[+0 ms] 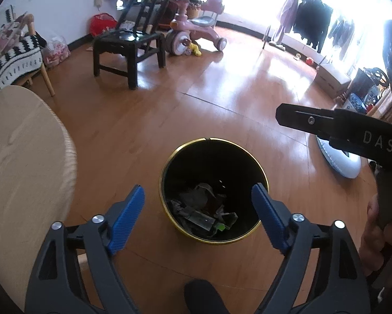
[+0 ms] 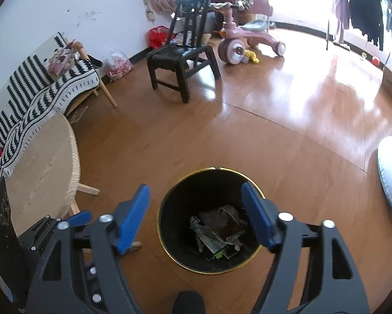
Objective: Collect trash
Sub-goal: 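Move both open tools back over the remaining trash on the table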
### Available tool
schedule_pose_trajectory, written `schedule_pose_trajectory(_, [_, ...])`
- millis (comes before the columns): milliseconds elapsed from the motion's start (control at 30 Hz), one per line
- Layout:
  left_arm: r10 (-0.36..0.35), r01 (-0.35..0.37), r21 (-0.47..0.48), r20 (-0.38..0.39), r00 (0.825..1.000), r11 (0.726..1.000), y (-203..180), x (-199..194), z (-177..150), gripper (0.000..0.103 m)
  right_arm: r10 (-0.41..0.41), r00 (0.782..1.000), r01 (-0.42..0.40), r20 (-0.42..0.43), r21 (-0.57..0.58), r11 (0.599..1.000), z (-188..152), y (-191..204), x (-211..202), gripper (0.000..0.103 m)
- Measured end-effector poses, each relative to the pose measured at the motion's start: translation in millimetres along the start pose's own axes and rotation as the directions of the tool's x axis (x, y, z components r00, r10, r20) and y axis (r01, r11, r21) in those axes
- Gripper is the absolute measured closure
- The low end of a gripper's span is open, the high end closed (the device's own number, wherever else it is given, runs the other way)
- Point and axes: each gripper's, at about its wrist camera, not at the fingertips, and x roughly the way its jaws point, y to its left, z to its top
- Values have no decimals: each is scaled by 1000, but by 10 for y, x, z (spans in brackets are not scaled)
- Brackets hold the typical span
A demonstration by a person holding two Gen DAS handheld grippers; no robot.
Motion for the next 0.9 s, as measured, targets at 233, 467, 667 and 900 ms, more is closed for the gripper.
schedule_pose_trajectory(233, [66, -63, -59, 42, 997, 996, 369, -423, -75, 13, 68, 998, -67, 13, -66, 996, 81, 544, -83, 28])
schedule_pose_trajectory(467, [187, -171, -177, 75, 980, 969, 1058, -1020, -332, 10, 162, 987, -160, -3, -178, 971, 70, 1465, -126, 25])
schedule_pose_trajectory(667, [305, -269, -290, 85, 949, 918, 1789, -1598, -715, 10, 244, 969, -245, -41, -288, 926, -20, 2402, -187, 24])
schedule_pose_trajectory(900, [418, -357, -424, 57, 907, 832, 2612, -2165, -1242, 10, 314, 945, -325, -96, -409, 853, -251, 3571, -217, 22])
